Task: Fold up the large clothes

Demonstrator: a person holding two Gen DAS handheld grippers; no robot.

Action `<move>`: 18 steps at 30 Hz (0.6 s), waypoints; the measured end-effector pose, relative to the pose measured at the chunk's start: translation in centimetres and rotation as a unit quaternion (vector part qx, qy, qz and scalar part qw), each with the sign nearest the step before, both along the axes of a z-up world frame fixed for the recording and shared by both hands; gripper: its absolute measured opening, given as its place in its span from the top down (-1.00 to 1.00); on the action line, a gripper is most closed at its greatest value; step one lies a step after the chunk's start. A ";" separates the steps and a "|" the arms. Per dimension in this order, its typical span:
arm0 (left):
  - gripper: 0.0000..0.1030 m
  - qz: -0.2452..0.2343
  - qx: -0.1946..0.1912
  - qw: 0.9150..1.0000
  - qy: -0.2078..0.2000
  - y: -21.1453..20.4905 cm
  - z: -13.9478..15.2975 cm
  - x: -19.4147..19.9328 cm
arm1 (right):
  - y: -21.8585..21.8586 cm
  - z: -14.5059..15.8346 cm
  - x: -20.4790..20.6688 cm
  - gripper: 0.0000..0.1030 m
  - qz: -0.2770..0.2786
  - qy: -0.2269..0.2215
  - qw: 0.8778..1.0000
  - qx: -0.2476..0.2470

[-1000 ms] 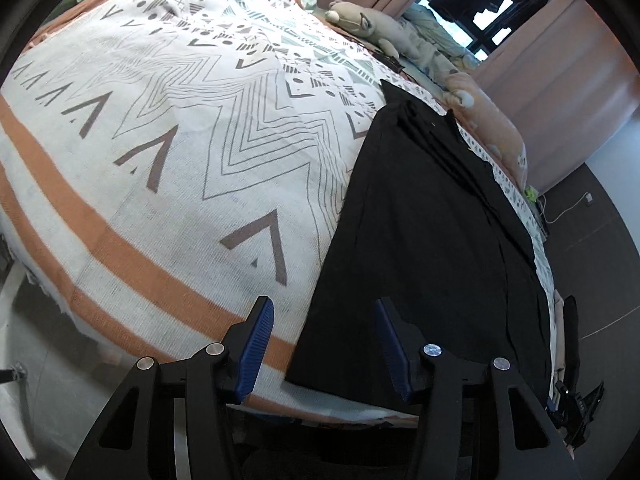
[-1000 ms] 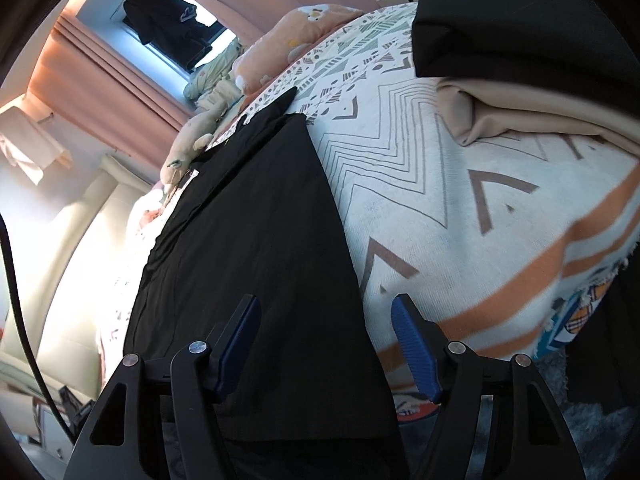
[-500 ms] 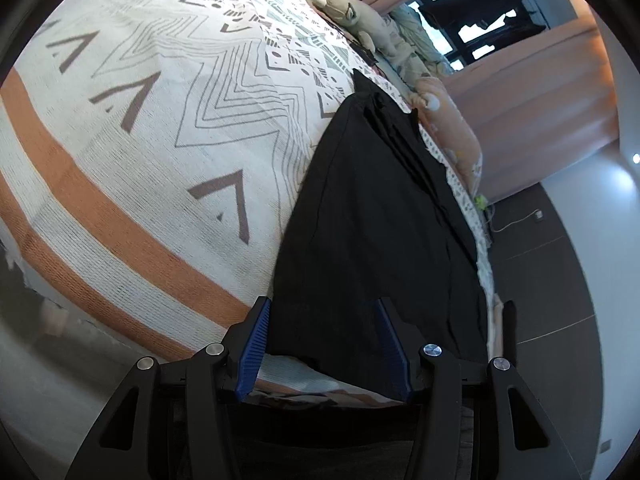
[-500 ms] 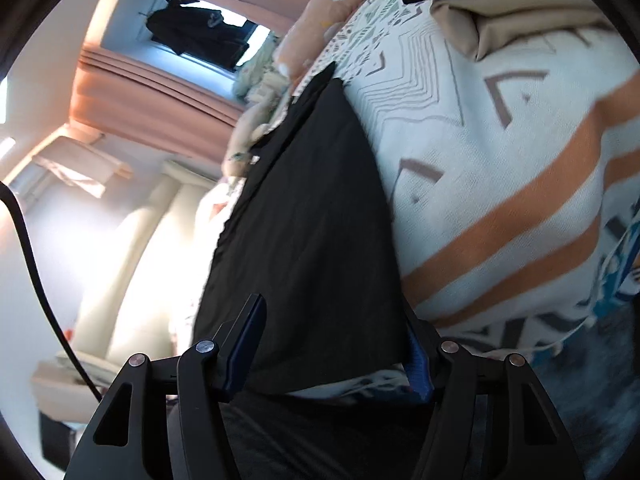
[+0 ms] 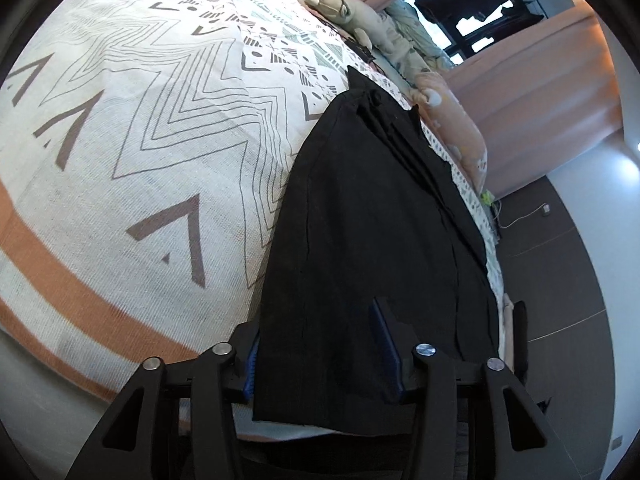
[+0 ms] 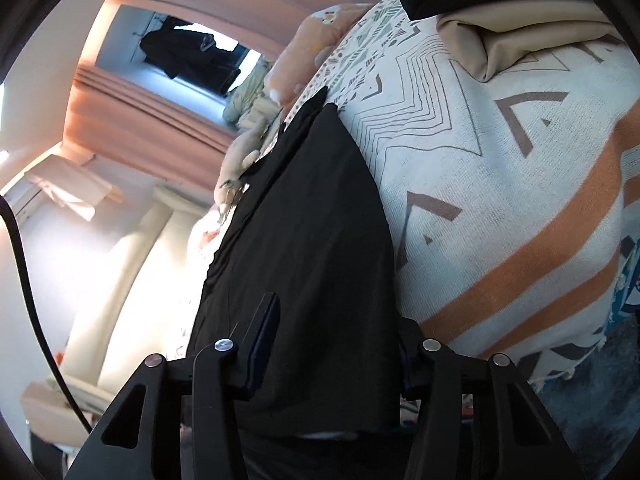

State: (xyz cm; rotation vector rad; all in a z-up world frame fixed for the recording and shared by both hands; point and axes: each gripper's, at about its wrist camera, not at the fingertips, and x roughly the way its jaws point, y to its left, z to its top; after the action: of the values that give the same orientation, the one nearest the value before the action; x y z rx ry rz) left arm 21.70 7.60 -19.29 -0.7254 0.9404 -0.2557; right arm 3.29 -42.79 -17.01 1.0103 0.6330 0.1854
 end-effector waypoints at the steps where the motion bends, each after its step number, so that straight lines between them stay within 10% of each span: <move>1: 0.23 0.000 0.003 1.000 0.002 -0.2 -0.2 0.3 | 0.1 0.0 0.3 0.20 -0.002 0.003 1.000 0.000; 5: 0.82 0.004 0.013 1.000 0.017 -0.2 -0.9 0.7 | 0.2 -0.1 1.2 0.69 -0.012 0.023 1.000 -0.006; 18: 0.97 0.037 -0.041 0.996 -0.065 1.4 5.5 -3.6 | -0.1 8.0 -0.4 0.91 0.005 -0.065 0.998 -0.001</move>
State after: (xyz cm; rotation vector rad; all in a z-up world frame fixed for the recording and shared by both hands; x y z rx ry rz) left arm 18.11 8.99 -13.82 -0.8078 0.7805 -0.2740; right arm 2.87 -42.93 -9.01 0.9845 0.5209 0.2573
